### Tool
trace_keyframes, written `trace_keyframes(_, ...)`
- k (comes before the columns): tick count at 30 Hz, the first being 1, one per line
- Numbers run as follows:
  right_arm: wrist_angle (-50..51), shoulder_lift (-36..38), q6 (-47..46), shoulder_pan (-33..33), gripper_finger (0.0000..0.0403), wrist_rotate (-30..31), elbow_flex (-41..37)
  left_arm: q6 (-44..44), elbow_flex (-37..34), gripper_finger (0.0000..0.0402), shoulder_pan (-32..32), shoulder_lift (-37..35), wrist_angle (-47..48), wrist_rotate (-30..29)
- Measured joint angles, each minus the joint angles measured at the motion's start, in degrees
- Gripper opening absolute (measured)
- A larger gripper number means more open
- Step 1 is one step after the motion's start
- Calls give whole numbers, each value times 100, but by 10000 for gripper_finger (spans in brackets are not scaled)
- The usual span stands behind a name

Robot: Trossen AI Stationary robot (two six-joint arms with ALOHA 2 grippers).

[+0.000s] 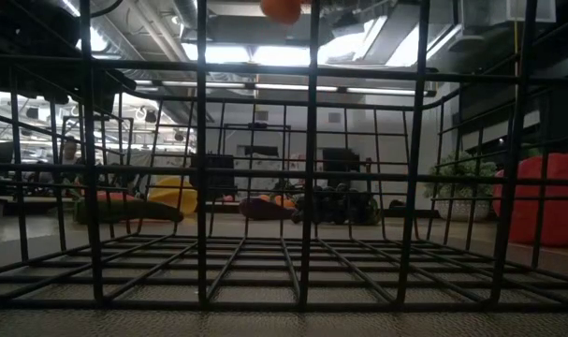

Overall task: Build produce basket
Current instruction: Put the bottom tangerines into the black wire basket

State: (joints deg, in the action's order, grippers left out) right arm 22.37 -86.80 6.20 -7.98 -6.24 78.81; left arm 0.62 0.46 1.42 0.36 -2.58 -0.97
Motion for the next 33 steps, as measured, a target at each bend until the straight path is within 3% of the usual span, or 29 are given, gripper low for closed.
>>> trace_keyframes(16,498,0,-353,-699,0,11,0,-355,1,112,2,0,-194,53)
trace_keyframes(23,451,0,-481,-893,0,11,0,-1669,2,112,4,3,-1777,41)
trace_keyframes(27,392,0,-534,-895,0,13,0,-1166,223,112,126,173,-2147,841)
trace_keyframes(33,361,0,-746,-895,0,325,-2,-403,946,112,489,1330,-2128,864)
